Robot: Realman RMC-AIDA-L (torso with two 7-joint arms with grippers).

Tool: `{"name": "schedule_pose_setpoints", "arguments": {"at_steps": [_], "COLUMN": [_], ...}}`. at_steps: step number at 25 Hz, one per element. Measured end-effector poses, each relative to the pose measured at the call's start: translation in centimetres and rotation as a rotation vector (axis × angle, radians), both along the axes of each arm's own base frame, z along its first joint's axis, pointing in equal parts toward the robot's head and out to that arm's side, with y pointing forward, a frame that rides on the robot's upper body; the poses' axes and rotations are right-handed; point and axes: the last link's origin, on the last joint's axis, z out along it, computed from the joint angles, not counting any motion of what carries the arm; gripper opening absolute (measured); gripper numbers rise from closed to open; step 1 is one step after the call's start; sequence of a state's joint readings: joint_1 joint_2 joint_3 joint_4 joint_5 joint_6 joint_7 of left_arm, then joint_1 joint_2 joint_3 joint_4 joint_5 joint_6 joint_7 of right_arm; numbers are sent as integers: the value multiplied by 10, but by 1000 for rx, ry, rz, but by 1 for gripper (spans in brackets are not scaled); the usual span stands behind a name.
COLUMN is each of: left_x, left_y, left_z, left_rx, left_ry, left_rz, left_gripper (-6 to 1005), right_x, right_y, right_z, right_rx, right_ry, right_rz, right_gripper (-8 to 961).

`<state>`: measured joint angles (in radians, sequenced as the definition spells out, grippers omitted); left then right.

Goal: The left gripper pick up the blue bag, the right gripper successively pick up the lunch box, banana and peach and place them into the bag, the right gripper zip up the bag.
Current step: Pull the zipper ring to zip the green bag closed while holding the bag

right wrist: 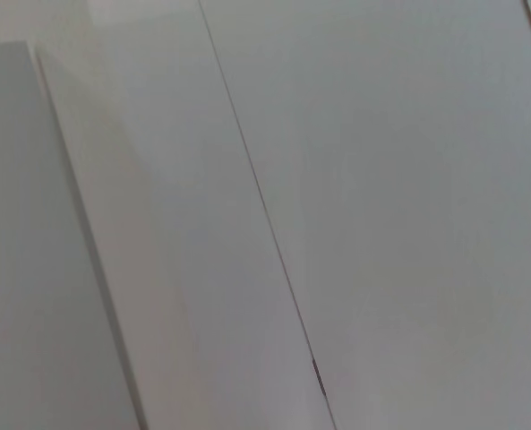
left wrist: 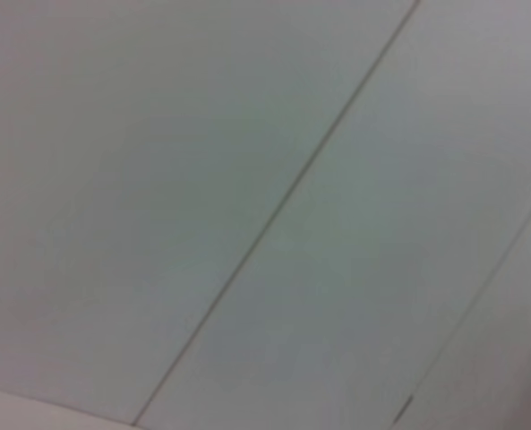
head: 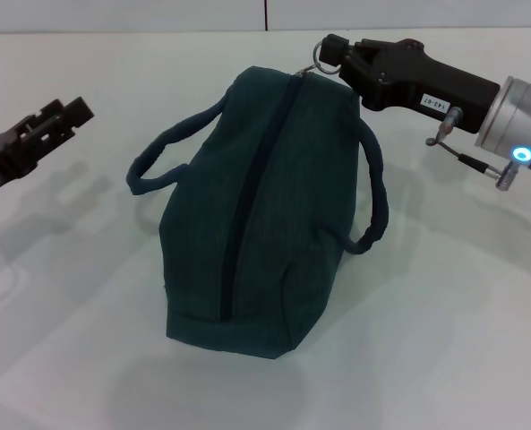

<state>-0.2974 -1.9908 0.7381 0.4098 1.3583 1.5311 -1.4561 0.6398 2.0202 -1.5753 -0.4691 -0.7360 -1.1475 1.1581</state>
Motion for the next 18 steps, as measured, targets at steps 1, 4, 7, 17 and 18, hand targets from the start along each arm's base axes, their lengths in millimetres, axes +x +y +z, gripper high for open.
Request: {"name": "schedule_pose_setpoints", "arguments": {"at_steps": [1,4,7,17,18], "left_x": [-2,1,13,76,83], "left_y": [0,4,17,70,73], "left_z": [0,3,6,-15,-19], "left_rx": [3,8,-16,-327,-367], "left_ry": [5,5,-17,-10,-4], "left_rz": [8,6,-18,-112,-114], "left_gripper": [776,776,775,774,774], "right_x": [0,0,0,2,3], "right_y": [0,0,0,-3,-4], "right_z": [0,0,0,0,0], "right_rx": [0,0,0,0,0], "right_ry": [0,0,-1,2,3], "right_rz": [0,-1,-1,6,6], "right_gripper": [5,5,5,6,6]}}
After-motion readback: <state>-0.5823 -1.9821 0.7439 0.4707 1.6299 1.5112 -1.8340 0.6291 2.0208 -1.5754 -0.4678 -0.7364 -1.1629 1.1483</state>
